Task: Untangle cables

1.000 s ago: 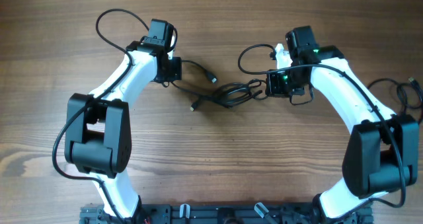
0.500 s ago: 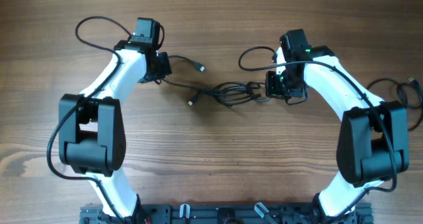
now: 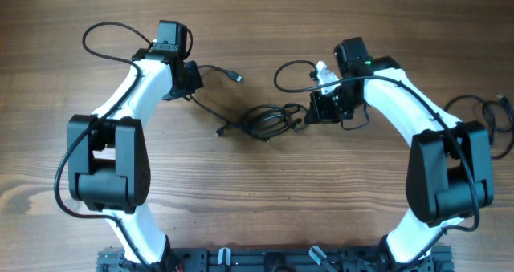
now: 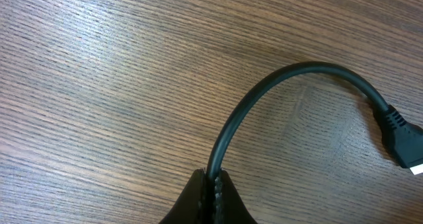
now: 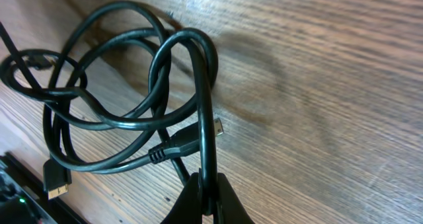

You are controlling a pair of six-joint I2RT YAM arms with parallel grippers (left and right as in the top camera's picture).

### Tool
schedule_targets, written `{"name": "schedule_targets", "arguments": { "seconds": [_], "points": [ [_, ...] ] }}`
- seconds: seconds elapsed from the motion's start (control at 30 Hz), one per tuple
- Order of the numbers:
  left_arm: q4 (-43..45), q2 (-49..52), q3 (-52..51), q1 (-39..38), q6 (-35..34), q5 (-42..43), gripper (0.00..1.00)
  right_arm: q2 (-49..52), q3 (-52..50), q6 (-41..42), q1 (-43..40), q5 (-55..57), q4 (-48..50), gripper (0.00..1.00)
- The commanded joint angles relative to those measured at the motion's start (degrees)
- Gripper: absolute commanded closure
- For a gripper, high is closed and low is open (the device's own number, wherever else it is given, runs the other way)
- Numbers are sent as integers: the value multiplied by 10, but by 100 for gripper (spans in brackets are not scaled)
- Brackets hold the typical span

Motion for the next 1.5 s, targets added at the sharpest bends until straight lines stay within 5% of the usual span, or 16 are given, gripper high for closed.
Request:
{"name": "schedule_targets", "arguments": {
  "seconds": [0.0, 0.27, 0.5, 0.83, 0.93, 1.1, 1.3, 1.47],
  "points": [
    [2, 7, -5, 5, -10, 1, 96, 9, -3, -14, 13, 37, -12, 96],
    [2, 7, -5, 5, -10, 3, 96, 9, -3, -11, 14, 111, -95, 96],
    [7, 7, -5, 5, -9, 60, 95, 9, -3, -3, 19, -5, -43, 96],
    [15, 7, -5, 5, 39, 149, 82, 9, -3, 69, 86, 51, 0, 96],
    [13, 7, -5, 5, 106, 238, 66, 9, -3, 85, 104, 91, 26, 96],
    [9, 7, -5, 5, 112, 247, 16, 9, -3, 126, 104, 164, 89, 96],
    [2, 6, -5, 5, 203, 370, 11, 11, -3, 130, 104, 163, 171, 96],
    [0, 6, -5, 5, 211, 387, 16, 38, -3, 199, 101, 163, 268, 96]
  ]
}}
